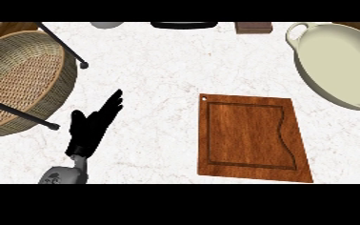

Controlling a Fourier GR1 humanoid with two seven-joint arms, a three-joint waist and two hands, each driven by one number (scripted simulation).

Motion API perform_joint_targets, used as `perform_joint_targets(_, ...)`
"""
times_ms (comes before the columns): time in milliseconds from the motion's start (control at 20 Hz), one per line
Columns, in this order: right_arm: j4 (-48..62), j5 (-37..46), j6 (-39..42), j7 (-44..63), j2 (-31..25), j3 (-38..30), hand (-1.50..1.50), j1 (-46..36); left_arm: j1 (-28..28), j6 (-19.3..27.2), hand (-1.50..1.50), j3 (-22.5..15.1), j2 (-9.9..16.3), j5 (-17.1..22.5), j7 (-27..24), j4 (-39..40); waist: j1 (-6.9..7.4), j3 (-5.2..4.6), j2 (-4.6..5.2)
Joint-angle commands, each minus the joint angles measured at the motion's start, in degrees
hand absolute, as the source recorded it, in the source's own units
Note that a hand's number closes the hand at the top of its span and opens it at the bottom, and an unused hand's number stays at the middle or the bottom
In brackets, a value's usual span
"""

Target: Pick the tomato from the cutting board and place it in the pot

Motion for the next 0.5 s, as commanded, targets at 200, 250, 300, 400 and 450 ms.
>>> perform_joint_targets(200, 16.9, 6.9, 2.9, -14.4, -10.4, -2.1, 1.50, -4.2, -2.1, -0.3, 0.00, -0.2, -0.5, -0.7, -1.0, 2.3, 1.27, -0.02, 0.19)
perform_joint_targets(250, 18.4, 7.6, 2.6, -14.8, -11.1, -1.9, 1.50, -5.4, -2.6, 0.0, 0.00, -0.5, -0.5, -1.0, -0.3, 1.0, 1.61, 0.00, 0.12)
perform_joint_targets(300, 18.4, 9.5, -0.9, -18.2, -10.1, -1.2, 1.50, -5.5, -0.7, -1.5, 0.00, -0.1, 0.3, 0.1, -0.2, 1.6, 1.67, -0.04, 0.04)
perform_joint_targets(400, 20.6, 9.9, -1.9, -18.2, -12.7, -1.9, 1.50, -8.3, -2.4, 0.6, 0.00, -1.3, -1.3, -1.2, 1.9, -0.9, 1.67, -0.07, -0.10)
perform_joint_targets(450, 21.6, 10.7, -2.3, -20.7, -12.2, -1.5, 1.50, -8.1, -1.3, -1.4, 0.00, 0.1, 0.7, -0.4, -0.2, 1.4, 1.65, -0.06, 0.04)
